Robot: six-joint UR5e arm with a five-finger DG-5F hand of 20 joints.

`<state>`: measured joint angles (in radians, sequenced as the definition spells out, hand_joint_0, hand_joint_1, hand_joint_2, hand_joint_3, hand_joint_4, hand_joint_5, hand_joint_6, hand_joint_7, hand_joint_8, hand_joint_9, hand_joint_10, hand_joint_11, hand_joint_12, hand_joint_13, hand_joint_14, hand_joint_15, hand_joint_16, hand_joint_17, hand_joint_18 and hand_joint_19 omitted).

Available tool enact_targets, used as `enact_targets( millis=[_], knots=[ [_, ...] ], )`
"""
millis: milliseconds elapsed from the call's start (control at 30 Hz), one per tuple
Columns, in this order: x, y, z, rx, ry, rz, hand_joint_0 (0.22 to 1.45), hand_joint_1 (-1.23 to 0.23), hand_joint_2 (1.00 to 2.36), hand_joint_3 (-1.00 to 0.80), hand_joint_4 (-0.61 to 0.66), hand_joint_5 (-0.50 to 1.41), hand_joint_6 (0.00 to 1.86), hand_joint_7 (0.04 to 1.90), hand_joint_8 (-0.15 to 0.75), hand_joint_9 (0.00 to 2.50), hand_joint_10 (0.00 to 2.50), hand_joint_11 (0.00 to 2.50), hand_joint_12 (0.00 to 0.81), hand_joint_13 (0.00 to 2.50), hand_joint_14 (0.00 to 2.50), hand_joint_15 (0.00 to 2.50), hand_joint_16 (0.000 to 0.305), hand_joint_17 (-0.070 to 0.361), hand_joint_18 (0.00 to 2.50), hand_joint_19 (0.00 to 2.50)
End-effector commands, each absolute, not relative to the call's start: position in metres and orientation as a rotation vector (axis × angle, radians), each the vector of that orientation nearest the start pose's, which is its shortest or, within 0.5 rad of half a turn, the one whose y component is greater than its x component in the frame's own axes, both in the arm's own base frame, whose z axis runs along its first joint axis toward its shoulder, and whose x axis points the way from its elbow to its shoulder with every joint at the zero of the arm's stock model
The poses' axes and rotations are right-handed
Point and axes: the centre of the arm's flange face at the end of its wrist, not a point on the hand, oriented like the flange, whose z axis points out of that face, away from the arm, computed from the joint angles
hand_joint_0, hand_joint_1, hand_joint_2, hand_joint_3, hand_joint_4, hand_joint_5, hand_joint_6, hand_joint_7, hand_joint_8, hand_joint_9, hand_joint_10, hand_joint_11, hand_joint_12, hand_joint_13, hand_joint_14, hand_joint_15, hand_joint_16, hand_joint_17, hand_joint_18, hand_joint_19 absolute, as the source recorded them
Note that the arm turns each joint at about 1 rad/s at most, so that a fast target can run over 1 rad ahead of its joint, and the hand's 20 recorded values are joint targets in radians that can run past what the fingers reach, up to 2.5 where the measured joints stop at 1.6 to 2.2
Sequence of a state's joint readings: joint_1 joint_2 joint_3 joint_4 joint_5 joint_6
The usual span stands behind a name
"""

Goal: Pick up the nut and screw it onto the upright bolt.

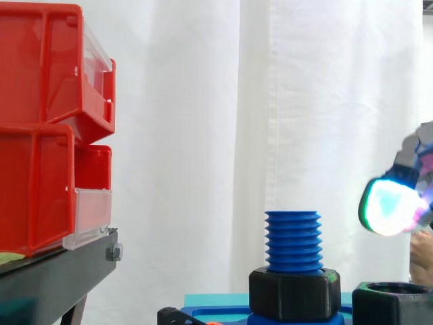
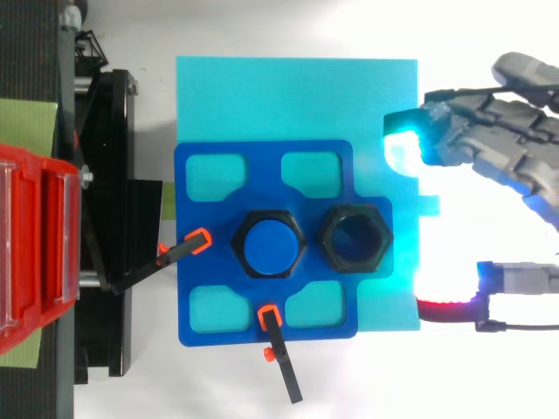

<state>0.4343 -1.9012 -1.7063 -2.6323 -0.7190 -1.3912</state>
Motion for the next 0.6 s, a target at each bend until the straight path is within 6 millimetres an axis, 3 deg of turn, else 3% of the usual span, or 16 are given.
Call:
enact_targets(
  millis=[0,567],
  knots=[
    [0.5957,0.0478,0.2800,0.497,1.478,-0.159,0.44,-0.53,1.00,-0.50,0.21,-0.18,0.50,0.81,0.251,0.74,0.00,0.04,0.237,0.70,0.00,0.00,0.020,0.046,0.35,0.00],
    [0.5928,0.0464,0.2721,0.512,1.469,-0.142,0.44,-0.54,1.00,-0.50,0.21,-0.18,0.50,0.81,0.248,0.75,0.00,0.04,0.244,0.70,0.00,0.00,0.021,0.048,0.36,0.00]
  ],
)
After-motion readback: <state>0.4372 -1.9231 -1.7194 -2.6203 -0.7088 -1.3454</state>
